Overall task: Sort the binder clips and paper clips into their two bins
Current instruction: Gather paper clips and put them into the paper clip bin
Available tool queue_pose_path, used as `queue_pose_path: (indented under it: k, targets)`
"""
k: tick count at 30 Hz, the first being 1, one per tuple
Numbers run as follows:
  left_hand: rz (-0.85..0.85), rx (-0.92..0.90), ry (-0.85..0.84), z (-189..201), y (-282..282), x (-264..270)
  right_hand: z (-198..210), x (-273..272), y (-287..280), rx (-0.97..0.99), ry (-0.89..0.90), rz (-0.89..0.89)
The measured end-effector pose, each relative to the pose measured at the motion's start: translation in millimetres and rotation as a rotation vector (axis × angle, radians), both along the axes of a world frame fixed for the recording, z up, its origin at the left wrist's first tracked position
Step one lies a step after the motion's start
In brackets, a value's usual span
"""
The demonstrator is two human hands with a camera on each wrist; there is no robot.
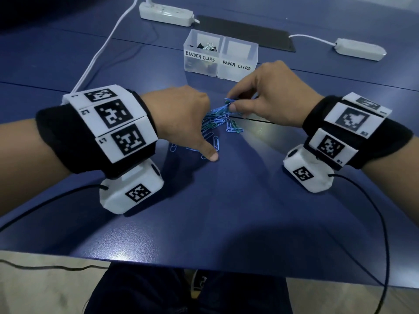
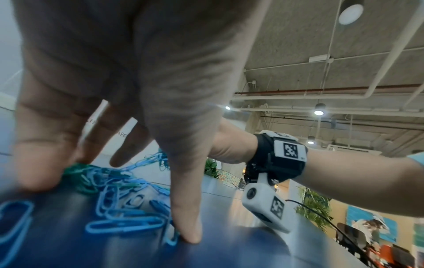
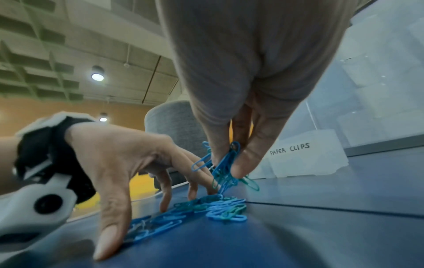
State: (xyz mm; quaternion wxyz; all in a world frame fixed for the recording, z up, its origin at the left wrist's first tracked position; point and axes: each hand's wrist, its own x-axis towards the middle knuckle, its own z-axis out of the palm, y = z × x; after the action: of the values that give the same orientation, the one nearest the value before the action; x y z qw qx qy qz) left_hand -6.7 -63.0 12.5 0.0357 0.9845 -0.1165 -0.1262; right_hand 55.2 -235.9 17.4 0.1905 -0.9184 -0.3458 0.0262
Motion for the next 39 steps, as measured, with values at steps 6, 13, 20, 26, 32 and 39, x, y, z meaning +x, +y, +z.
queue_pose_path:
  k: [6,13,20,26,32,39]
  targets:
    - [-0.027,-0.021,0.05,2,-1,9,0,-1,-9,0.046,0.07,-0.056]
    - [0.003,-0.148,-0.036,-4,0,17,7,4,-17,0.129,0.087,-0.096]
    - [-0.028,-0.124,-0.129,-7,-2,20,22,23,-14,0.229,0.091,-0.13]
    - [0.007,-0.194,-0.129,-9,-3,23,37,71,3,0.212,-0.026,-0.218]
    - [0.013,-0.195,-0.168,-8,-1,22,33,109,27,-0.084,-0.16,-0.22]
    - [0.025,-0.188,-0.169,-4,2,22,25,119,33,-0.304,-0.164,-0.201]
